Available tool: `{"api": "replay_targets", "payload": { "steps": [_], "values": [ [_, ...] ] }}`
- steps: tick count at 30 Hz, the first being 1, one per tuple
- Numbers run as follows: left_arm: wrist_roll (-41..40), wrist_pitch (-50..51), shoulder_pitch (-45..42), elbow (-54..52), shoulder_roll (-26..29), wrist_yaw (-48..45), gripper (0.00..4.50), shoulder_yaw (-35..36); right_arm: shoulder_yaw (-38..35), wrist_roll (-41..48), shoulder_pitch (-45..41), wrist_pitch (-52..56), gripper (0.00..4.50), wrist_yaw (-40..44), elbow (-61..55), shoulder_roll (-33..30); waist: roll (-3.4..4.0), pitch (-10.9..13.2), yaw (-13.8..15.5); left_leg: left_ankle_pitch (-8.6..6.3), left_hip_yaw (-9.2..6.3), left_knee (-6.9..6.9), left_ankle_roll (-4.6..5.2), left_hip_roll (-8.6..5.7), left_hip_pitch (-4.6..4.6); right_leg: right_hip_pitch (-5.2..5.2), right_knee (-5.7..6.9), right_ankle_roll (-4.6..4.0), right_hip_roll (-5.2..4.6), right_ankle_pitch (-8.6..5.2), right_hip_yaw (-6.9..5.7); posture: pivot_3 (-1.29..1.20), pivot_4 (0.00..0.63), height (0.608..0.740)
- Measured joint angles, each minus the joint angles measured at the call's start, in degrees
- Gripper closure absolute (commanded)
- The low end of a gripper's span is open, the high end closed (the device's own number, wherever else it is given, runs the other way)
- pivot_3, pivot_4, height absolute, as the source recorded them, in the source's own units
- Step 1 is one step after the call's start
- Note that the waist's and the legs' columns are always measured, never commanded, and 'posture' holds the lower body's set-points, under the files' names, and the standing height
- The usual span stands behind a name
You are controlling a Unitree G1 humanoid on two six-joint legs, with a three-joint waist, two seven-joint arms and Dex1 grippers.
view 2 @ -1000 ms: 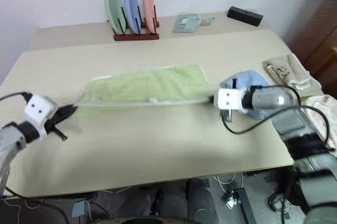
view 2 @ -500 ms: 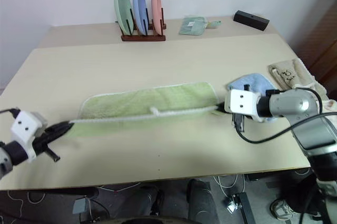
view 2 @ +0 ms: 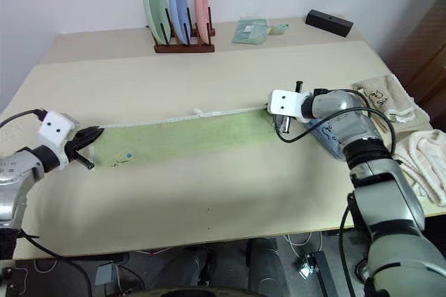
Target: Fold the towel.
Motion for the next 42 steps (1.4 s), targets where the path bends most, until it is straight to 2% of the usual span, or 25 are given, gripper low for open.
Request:
{"api": "replay_targets", "payload": {
  "steps": [5, 7, 8, 10, 14, 17, 20, 21, 22, 25, 28, 29, 32, 35, 38, 42],
  "values": [
    [0.9, -1.3, -1.0, 2.4, -0.7, 0.2, 4.5, -1.2, 0.4, -2.7, -3.6, -3.6, 4.43, -3.0, 8.5, 2.2, 0.0, 0.0, -0.4, 0.0, 0.0, 0.0, -0.01, 0.01, 0.02, -0.02, 0.03, 0.0, 0.03, 0.0, 0.02, 0.0, 0.15, 0.74],
    [0.6, -0.8, -1.1, 2.5, -1.2, 0.3, 4.5, -1.3, 0.4, -3.5, -4.3, -4.2, 3.9, -4.3, 10.3, 2.4, 0.0, 0.0, -0.5, 0.01, 0.0, 0.0, -0.01, 0.01, 0.01, -0.04, 0.05, 0.0, 0.03, 0.0, 0.02, 0.0, 0.15, 0.74],
    [0.1, -0.3, -1.1, 2.5, -1.6, 0.3, 4.21, -1.3, 0.4, -3.9, -4.7, -4.2, 3.6, -5.0, 11.3, 2.5, 0.01, 0.0, -0.5, 0.01, 0.0, 0.0, -0.01, 0.01, 0.0, -0.04, 0.05, 0.0, 0.02, 0.0, 0.03, 0.0, 0.15, 0.74],
    [-0.5, 1.2, -1.1, 2.6, -2.2, 0.6, 3.54, -1.2, 0.4, -4.4, -5.4, -4.1, 2.68, -6.2, 12.7, 2.6, 0.01, 0.0, -0.5, 0.01, 0.0, 0.0, -0.01, 0.01, 0.0, -0.04, 0.05, 0.0, 0.03, 0.0, 0.03, 0.0, 0.15, 0.74],
    [-0.3, 1.7, -1.1, 2.6, -2.7, 3.2, 1.57, -0.8, 1.2, -8.0, -5.6, -5.6, 0.69, -10.9, 13.2, 1.7, 0.01, 0.0, -0.4, 0.01, 0.01, 0.01, -0.01, 0.0, 0.0, -0.05, 0.06, 0.0, 0.02, 0.0, 0.05, 0.0, 0.15, 0.74],
    [-0.3, 1.5, -0.5, 1.8, -4.0, 7.0, 1.57, 1.5, 1.4, -10.1, -5.3, -6.0, 0.69, -14.7, 10.8, -1.9, 0.04, 0.0, -0.2, 0.01, 0.01, 0.02, -0.01, -0.03, -0.05, -0.1, 0.06, 0.0, 0.01, 0.0, 0.05, 0.0, 0.15, 0.74],
    [-1.0, 1.8, 0.7, -1.2, -5.8, 10.5, 1.57, 4.5, -4.2, -6.0, -1.7, -1.8, 0.69, -14.9, 3.2, -5.1, -0.03, 0.0, -0.1, 0.01, -0.03, 0.0, -0.01, 0.0, -0.03, -0.05, 0.03, 0.0, 0.02, 0.0, 0.04, 0.0, 0.15, 0.74],
    [-1.5, 2.1, 0.9, -2.8, -6.4, 11.6, 1.53, 5.3, -7.4, -2.0, 1.5, 2.3, 0.19, -13.1, -1.6, -5.3, -0.05, 0.0, 0.0, 0.01, -0.07, 0.02, -0.02, 0.01, -0.03, 0.01, 0.02, 0.0, 0.02, 0.0, 0.03, 0.0, 0.15, 0.74],
    [-1.7, 2.6, 0.8, -4.5, -6.9, 12.6, 1.53, 6.0, -10.2, 2.3, 5.2, 7.9, 0.05, -10.8, -7.2, -5.3, -0.05, 0.0, 0.1, 0.01, -0.09, 0.04, -0.01, 0.02, -0.03, 0.03, 0.01, 0.01, 0.02, 0.0, 0.01, 0.0, 0.15, 0.74],
    [-3.0, 4.3, 0.9, -10.5, -7.6, 13.8, 1.53, 6.3, -16.8, 16.3, 18.4, 28.8, 0.05, -4.7, -27.4, -5.0, -0.03, 0.0, 0.4, 0.0, -0.11, 0.09, 0.0, 0.0, -0.05, 0.06, 0.03, 0.02, -0.01, 0.01, 0.03, 0.0, 0.15, 0.74],
    [-4.9, 6.5, 1.2, -17.7, -9.3, 12.4, 1.53, 3.3, -22.0, 29.4, 28.2, 50.5, 0.05, -4.1, -45.3, -4.1, 0.02, -0.1, 1.0, -0.01, -0.04, 0.11, 0.01, 0.0, -0.02, 0.07, 0.05, 0.06, -0.01, 0.04, 0.1, 0.0, 0.15, 0.74],
    [-5.9, 7.7, 1.1, -20.9, -10.9, 11.7, 1.53, 0.8, -25.5, 35.3, 31.1, 59.5, 0.05, -5.9, -51.7, -2.7, 0.02, -0.1, 1.3, -0.01, -0.06, 0.11, 0.01, 0.0, 0.03, 0.14, 0.04, 0.06, -0.01, 0.04, 0.1, 0.0, 0.15, 0.74],
    [-6.7, 9.2, 0.8, -26.0, -14.7, 9.6, 1.53, -8.4, -31.3, 46.9, 36.2, 77.8, 0.05, -12.6, -62.8, 2.5, -0.01, -0.1, 1.4, -0.01, -0.06, 0.13, 0.02, 0.0, 0.07, 0.2, 0.03, 0.09, 0.0, 0.07, 0.1, 0.0, 0.15, 0.74],
    [-6.6, 9.4, 0.4, -27.5, -17.2, 8.7, 1.53, -13.9, -36.8, 54.0, 39.6, 90.4, 0.05, -20.5, -66.9, 9.0, -0.01, -0.1, 1.2, -0.01, -0.02, 0.12, 0.01, 0.0, 0.08, 0.16, 0.07, 0.08, 0.01, 0.08, 0.14, 0.0, 0.15, 0.74],
    [-6.6, 9.4, -0.1, -27.9, -18.4, 7.3, 1.53, -17.4, -41.5, 57.7, 39.8, 97.9, 0.05, -28.4, -68.2, 15.4, 0.01, -0.1, 1.2, 0.0, 0.02, 0.11, 0.0, 0.01, 0.09, 0.13, 0.1, 0.07, 0.02, 0.08, 0.16, 0.0, 0.15, 0.74],
    [-6.8, 9.4, 0.0, -28.1, -18.4, 4.6, 1.53, -20.2, -47.0, 59.3, 37.3, 102.0, 0.05, -38.2, -67.1, 23.6, 0.02, -0.1, 1.2, 0.01, 0.04, 0.13, 0.01, 0.01, 0.11, 0.15, 0.09, 0.06, 0.03, 0.1, 0.17, 0.0, 0.15, 0.74]
  ]
}}
